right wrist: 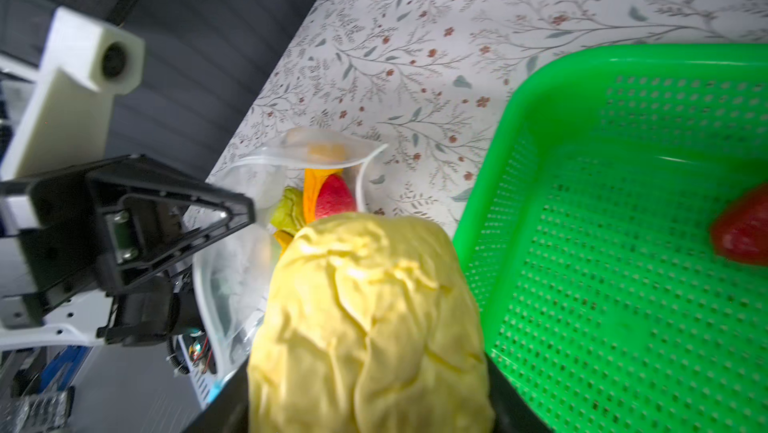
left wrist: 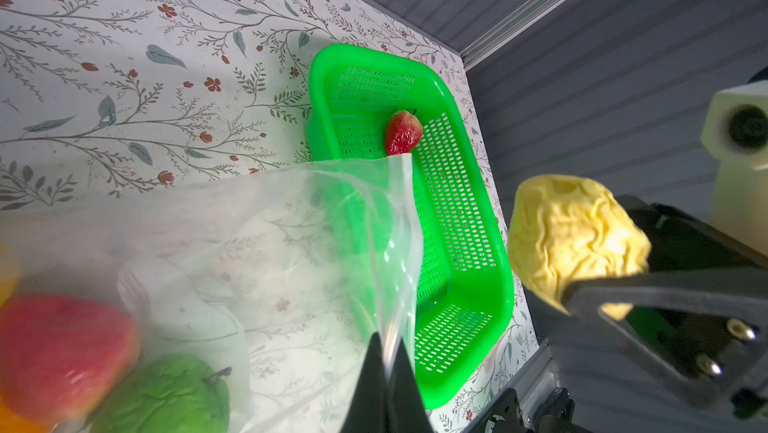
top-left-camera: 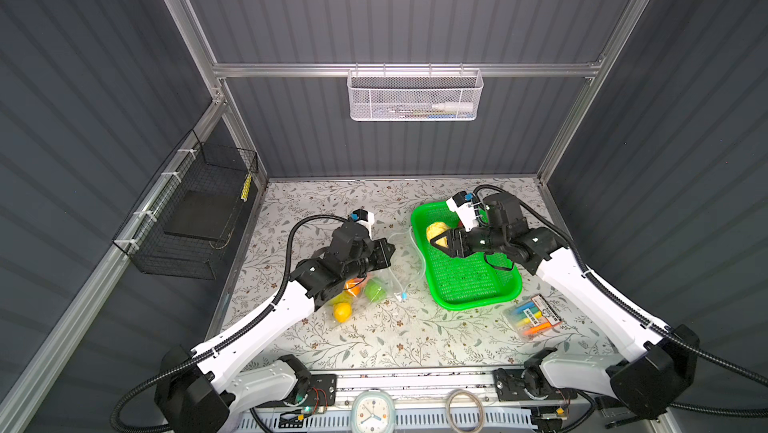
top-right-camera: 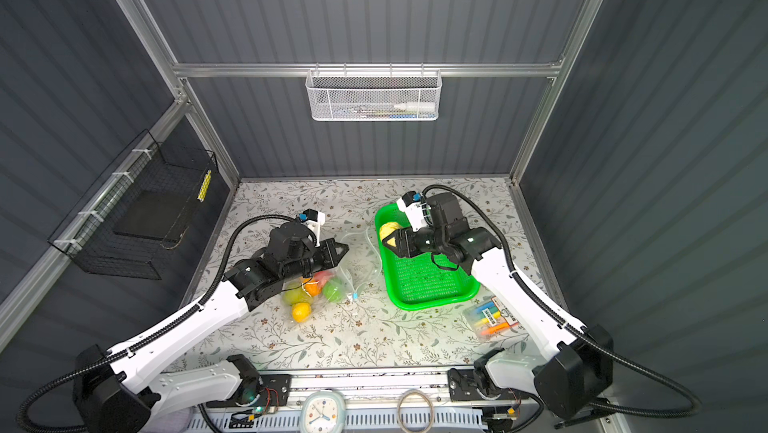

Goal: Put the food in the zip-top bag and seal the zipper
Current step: 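Carry the pale yellow fruit into the bag and release it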

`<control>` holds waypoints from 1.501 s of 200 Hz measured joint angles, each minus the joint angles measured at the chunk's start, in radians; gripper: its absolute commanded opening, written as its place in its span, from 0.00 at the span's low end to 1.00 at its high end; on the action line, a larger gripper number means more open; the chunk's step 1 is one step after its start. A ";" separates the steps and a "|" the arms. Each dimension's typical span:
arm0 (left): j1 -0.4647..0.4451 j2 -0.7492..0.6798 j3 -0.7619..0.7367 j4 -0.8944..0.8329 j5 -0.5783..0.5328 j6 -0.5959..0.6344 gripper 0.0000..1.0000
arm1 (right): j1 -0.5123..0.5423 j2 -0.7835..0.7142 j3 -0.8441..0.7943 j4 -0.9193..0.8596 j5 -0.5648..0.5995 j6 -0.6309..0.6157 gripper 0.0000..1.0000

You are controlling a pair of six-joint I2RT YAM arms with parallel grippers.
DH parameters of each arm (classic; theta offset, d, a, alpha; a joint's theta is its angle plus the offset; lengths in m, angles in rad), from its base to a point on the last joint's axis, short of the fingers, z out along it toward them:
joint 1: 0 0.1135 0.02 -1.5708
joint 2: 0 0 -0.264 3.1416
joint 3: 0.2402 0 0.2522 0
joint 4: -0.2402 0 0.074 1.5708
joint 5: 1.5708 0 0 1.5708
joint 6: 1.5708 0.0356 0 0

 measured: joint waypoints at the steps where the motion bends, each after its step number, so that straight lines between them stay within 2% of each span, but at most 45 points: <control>1: 0.000 0.000 0.000 0.000 0.000 0.000 0.00 | 0.002 0.000 0.000 0.001 0.000 0.000 0.46; 28: 0.000 0.003 0.002 0.000 0.000 0.000 0.00 | 0.080 0.018 -0.011 0.026 0.001 0.027 0.46; 78: 0.000 0.003 0.002 0.000 0.003 0.000 0.00 | 0.156 0.128 -0.002 0.058 0.021 0.043 0.46; 126: 0.000 0.003 0.002 0.000 0.009 0.000 0.00 | 0.228 0.220 0.038 0.037 0.140 0.037 0.47; 195: 0.000 0.003 0.002 0.000 0.011 0.000 0.00 | 0.270 0.303 0.063 0.036 0.272 0.059 0.49; 257: 0.000 0.002 0.002 0.000 0.010 -0.003 0.00 | 0.309 0.344 0.087 -0.010 0.369 0.050 0.57; 300: 0.000 0.000 0.002 0.000 0.010 -0.004 0.00 | 0.330 0.356 0.098 -0.027 0.410 0.032 0.68</control>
